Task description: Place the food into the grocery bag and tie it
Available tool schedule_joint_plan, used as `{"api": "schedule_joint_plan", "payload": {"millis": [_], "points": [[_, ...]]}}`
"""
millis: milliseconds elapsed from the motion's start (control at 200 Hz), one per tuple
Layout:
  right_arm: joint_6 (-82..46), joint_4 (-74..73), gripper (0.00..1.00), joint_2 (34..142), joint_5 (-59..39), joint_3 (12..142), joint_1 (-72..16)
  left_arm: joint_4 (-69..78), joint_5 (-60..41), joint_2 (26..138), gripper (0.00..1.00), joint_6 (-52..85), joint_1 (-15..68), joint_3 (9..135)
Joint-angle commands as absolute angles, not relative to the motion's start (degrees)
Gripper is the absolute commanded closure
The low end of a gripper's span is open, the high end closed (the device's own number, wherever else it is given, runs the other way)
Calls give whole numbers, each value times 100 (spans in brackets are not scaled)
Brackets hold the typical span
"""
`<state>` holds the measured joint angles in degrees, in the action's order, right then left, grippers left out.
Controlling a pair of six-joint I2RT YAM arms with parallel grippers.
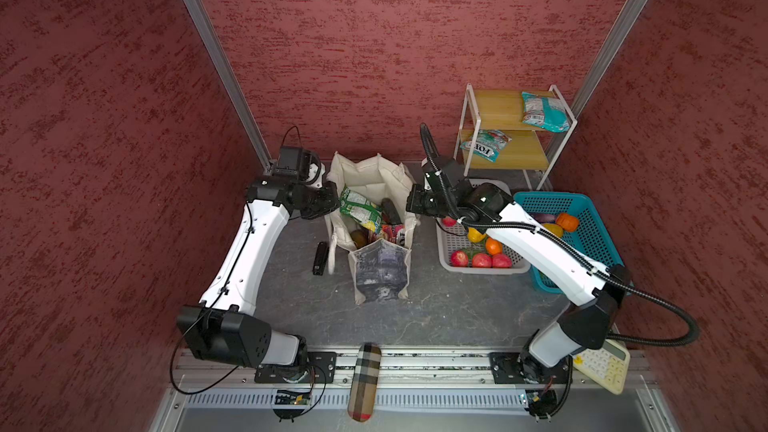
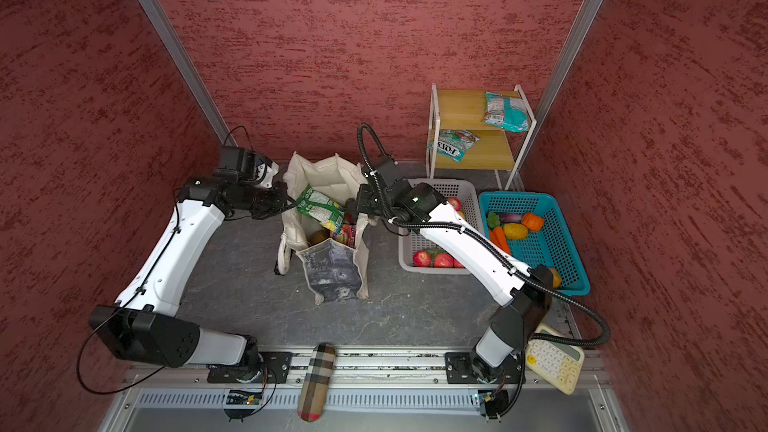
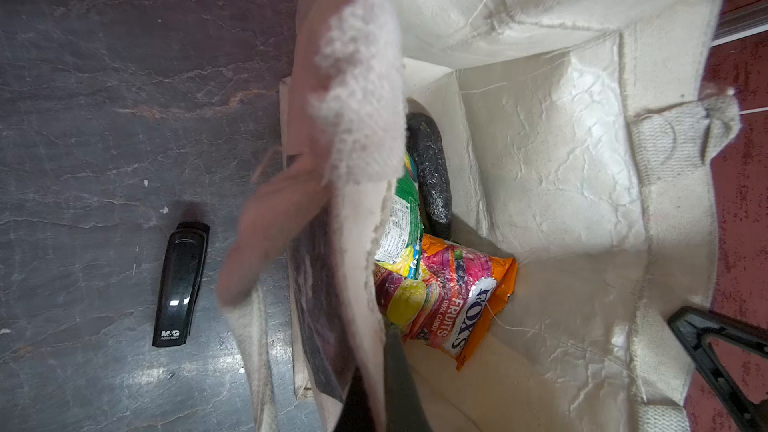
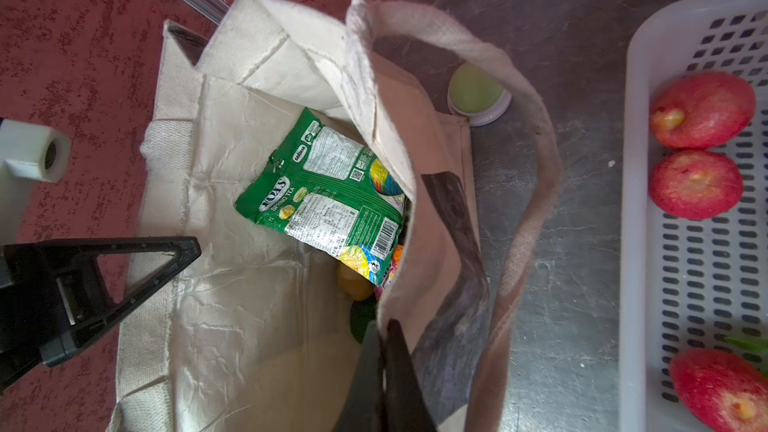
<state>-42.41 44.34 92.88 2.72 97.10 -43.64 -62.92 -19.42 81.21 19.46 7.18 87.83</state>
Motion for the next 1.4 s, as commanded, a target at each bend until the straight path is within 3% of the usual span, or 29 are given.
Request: {"api": "schedule_joint_plan", "payload": {"millis": [0,341,621,992,1258,1398], "points": [[-4328,4087,99,9107,155,9602,-4359,-6106,-2061,7935,94,1871,726,8716],[-4293,4248,69,9009,209,9565,-4377,-6008,-2048,7644,79,1782,611,8698],[-4243,4410,58,8909,363,9724,-4386,-6024,-1978,7417,60,1776,523,8711],[-4145,4620,53,8736,646,9961,-4385,-6307,-1816,6846,42,1871,337,9006],[-4030,4785,51,8715,807,10273,-4386,-6237,-1922,6339,42,2085,-169,8916],[-4031,4809,51,8501,960,10234,-4386,-5976,-2176,5933,46,2461,-795,8279]]}}
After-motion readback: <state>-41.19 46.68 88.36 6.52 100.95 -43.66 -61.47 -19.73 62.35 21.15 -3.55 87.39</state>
